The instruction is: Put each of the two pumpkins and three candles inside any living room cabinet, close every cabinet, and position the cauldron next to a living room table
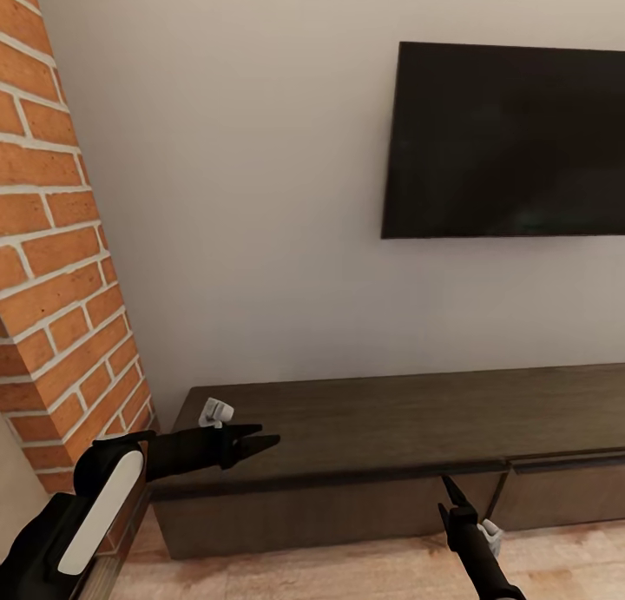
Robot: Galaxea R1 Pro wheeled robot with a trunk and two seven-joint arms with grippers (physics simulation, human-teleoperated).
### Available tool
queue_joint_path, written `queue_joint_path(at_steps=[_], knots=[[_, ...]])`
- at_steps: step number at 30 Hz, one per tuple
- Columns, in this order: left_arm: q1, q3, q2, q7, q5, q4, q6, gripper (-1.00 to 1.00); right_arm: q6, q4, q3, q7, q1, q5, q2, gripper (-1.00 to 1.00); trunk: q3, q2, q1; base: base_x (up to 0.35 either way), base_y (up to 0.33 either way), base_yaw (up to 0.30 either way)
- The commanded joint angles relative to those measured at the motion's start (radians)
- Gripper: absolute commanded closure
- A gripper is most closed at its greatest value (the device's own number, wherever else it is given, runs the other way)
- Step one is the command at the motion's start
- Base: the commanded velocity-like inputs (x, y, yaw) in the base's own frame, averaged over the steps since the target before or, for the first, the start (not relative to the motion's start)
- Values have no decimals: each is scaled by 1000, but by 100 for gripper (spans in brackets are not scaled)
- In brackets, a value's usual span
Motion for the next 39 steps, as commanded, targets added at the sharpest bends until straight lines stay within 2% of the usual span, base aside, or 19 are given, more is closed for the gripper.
queue_joint_path(at_steps=[1, 12, 39], knots=[[-1, 0, 1, -8, 3, 0, 4, -100, 10, 1, 2, 3, -1, -11, 0, -100, -1, 0, 0, 6, 0, 0], [1, 5, 0, -31, 3, 1, -1, -100, 10, 1, 2, 3, -1, -11, 0, -100, -1, 0, 0, 1, 0, 0], [1, 5, -1, -32, 3, 0, -2, -100, 10, 1, 2, 2, -1, -11, 0, -100, -86, -189, 103, 0, 0, 0]])
